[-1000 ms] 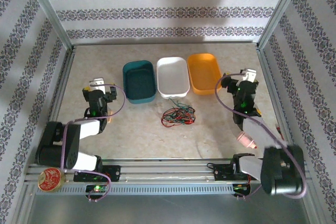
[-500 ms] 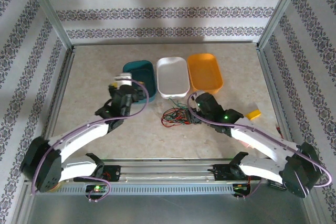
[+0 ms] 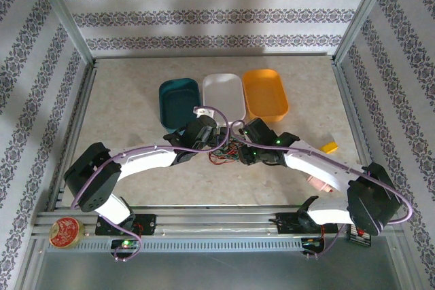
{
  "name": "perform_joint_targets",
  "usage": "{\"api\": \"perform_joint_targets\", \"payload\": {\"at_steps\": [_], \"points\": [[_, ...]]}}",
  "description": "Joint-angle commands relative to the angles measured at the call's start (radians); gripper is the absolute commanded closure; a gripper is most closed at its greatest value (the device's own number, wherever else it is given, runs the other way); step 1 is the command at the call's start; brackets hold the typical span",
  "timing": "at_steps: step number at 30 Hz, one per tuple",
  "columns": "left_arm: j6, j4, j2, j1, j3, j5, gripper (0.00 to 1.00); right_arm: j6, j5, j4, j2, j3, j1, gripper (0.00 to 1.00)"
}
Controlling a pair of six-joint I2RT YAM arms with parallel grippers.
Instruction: Untangle the cables
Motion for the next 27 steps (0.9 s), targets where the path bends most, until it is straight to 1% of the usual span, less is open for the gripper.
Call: {"api": "perform_joint_targets", "payload": {"at_steps": [1,2,4,5,9,14,17,20,23,27], "points": [[-0.025,0.029,-0.003,-0.003,0.007,0.042,0.01,-0.019,0.003,0.007,0.022,0.037,-0.023,0.74],[-0.024,0.023,-0.004,-0.003,0.007,0.047,0.01,-0.018,0.002,0.012,0.028,0.037,-0.028,0.74],[-0.023,0.013,-0.005,-0.004,0.004,0.061,0.01,-0.025,-0.002,0.025,0.042,0.039,-0.038,0.77],[-0.024,0.010,-0.003,-0.004,0.002,0.063,0.01,-0.029,-0.003,0.026,0.048,0.040,-0.040,0.81],[-0.026,0.012,0.013,-0.009,0.005,0.108,0.01,-0.042,-0.017,0.020,0.041,0.042,-0.047,1.00],[-0.008,0.015,0.060,-0.017,0.028,0.157,0.01,-0.038,-0.022,0.025,-0.051,0.027,-0.058,1.00],[0.001,0.023,0.093,-0.021,0.048,0.195,0.00,-0.027,-0.044,0.028,-0.115,0.022,-0.075,1.00],[0.007,0.011,0.131,-0.029,0.079,0.204,0.01,-0.018,-0.076,0.029,-0.160,0.023,-0.098,1.00],[0.015,0.002,0.162,-0.036,0.104,0.211,0.02,-0.010,-0.104,0.031,-0.174,0.025,-0.119,1.00],[0.020,-0.004,0.188,-0.047,0.122,0.220,0.03,-0.001,-0.130,0.042,-0.140,0.014,-0.133,1.00]]}}
